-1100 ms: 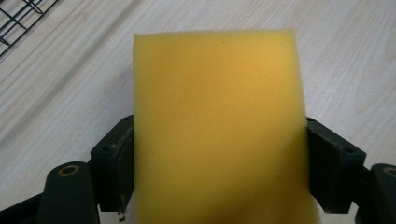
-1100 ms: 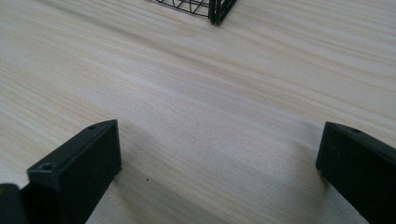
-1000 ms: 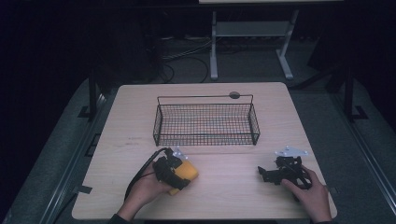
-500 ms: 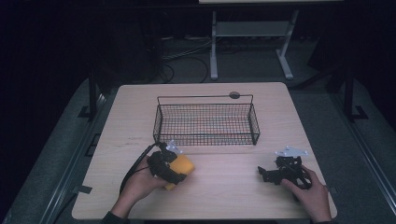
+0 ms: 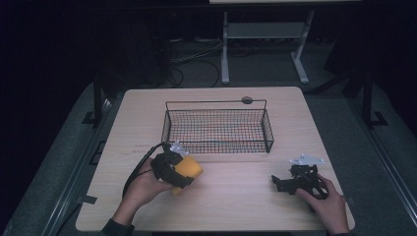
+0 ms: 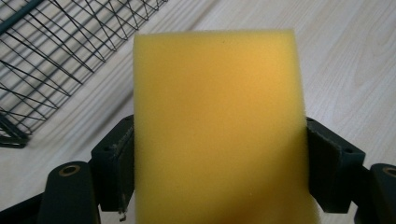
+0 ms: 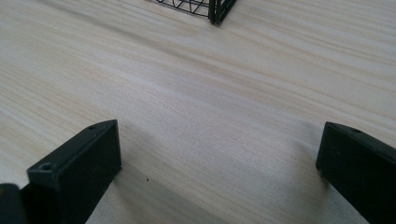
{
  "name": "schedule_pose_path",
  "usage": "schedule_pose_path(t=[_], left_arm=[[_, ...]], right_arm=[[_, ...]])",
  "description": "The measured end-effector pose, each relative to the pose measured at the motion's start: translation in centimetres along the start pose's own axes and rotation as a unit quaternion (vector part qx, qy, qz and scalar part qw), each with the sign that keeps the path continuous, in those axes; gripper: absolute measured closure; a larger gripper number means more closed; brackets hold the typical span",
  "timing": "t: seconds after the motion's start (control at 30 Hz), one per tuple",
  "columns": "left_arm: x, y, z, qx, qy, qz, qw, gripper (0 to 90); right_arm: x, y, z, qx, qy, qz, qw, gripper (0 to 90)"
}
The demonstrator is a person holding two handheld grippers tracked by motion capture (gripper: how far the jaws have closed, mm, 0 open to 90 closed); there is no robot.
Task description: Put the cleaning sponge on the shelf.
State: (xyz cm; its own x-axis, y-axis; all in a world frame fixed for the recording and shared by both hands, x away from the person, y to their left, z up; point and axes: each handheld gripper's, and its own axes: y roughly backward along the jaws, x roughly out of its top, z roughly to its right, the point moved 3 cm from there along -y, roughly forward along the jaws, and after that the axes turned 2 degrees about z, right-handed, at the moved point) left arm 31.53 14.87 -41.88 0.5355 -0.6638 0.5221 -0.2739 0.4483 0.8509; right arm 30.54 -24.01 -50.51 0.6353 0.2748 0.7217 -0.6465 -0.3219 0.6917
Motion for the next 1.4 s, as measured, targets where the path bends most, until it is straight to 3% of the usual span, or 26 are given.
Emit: schedule_pose_path(t=[0.9, 1.4], left_arm=[[3.0, 2.0, -0.7, 0.002, -0.015, 0.015, 0.9998, 22.8], [5.1, 3.3, -2.2, 0.011, -0.017, 0.018, 0.9996, 22.8]], right_arm=[[0.0, 0.0, 0.0, 0.0, -0.001, 0.0, 1.0, 0.0], [0.0, 0.0, 0.0, 0.0, 0.001, 0.0, 1.0, 0.0]])
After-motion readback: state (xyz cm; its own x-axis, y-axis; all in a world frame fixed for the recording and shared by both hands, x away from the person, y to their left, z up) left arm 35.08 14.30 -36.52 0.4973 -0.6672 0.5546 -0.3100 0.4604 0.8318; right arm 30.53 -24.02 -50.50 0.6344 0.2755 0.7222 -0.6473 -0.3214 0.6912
